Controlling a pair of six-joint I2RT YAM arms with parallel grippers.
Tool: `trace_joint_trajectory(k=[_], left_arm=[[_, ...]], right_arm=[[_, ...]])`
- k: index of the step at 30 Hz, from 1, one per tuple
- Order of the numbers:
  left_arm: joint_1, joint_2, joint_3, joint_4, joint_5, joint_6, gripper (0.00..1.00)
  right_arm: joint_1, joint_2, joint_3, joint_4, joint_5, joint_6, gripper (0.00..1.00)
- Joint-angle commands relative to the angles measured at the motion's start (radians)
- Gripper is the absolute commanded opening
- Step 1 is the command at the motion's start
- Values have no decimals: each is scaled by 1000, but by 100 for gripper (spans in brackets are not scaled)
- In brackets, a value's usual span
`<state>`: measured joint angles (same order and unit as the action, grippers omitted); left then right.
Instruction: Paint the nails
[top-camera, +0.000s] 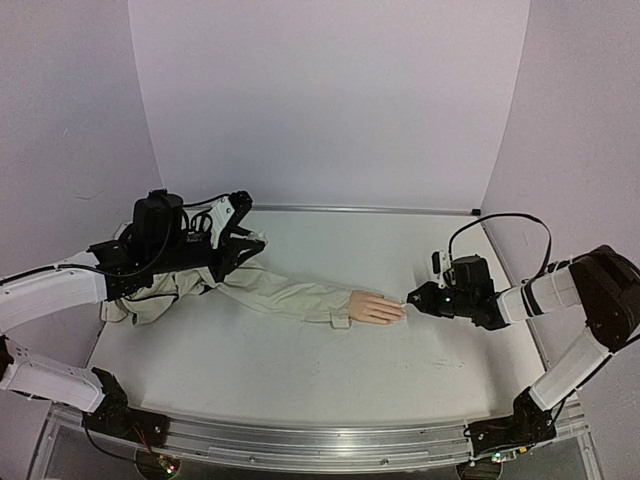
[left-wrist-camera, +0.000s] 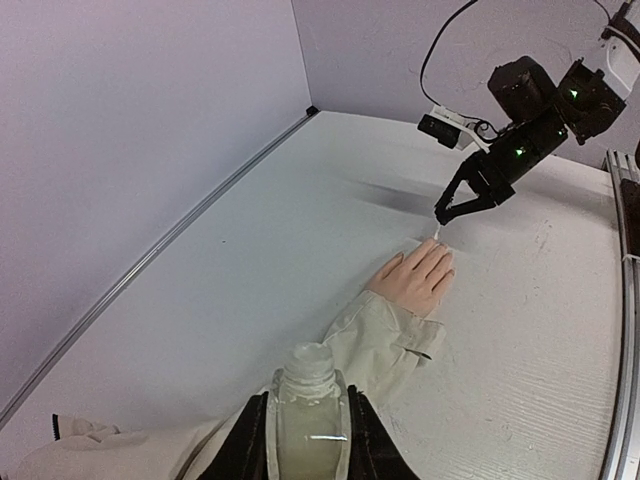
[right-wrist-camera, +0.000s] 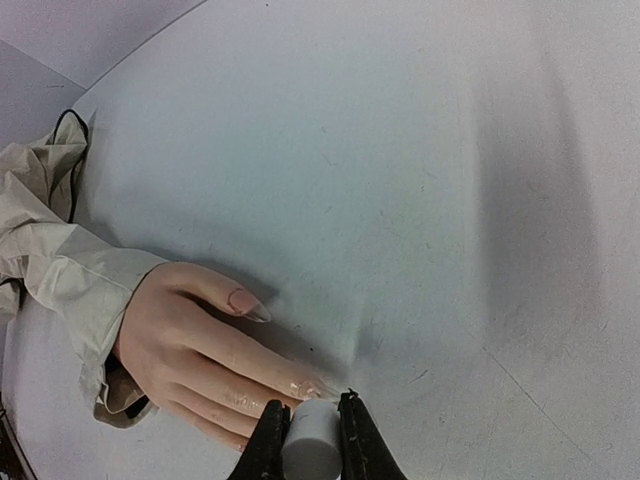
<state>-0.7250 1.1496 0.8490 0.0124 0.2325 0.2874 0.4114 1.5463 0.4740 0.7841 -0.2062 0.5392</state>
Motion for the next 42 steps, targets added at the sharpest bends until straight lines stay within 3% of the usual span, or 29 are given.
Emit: trace_joint_trajectory(k=[1,21,31,37,42], left_arm=[[6,-24,38,69,5,-7,0],[6,-22,40,69,8,-7,0],[6,-23,39,70,8,-8,0],[6,-26,39,69,9,-9,0],[6,-24,41,69,13,-10,0]], right_arm=[[6,-1,26,13,10,6,0],[7,16,56,-58,55,2,0],[7,-70,26,-93,130,12,0],[7,-113,24,-73,59,-22,0],[10,-48,53,-63,-8,-30,0]])
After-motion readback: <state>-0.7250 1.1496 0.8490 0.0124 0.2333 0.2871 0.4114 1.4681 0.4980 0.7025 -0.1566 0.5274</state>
